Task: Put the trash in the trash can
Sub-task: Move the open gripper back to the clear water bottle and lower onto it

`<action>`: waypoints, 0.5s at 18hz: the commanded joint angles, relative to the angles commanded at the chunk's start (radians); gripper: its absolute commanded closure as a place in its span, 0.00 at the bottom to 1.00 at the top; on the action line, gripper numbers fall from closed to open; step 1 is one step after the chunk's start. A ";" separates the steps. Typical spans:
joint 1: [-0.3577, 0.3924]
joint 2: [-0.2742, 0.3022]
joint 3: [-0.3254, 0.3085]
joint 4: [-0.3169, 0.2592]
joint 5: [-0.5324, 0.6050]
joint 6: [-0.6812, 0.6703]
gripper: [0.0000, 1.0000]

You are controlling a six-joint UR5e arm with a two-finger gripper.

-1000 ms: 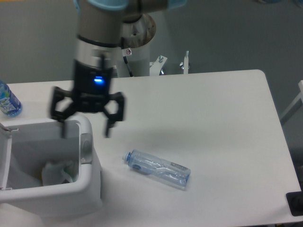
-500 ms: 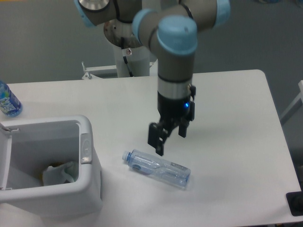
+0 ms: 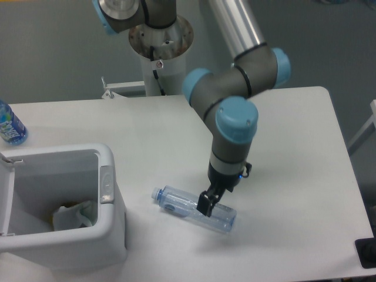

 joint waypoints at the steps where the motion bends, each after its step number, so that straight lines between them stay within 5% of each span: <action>1: 0.000 -0.022 0.014 0.000 0.009 -0.002 0.00; 9: 0.008 -0.063 0.052 0.000 0.008 -0.015 0.00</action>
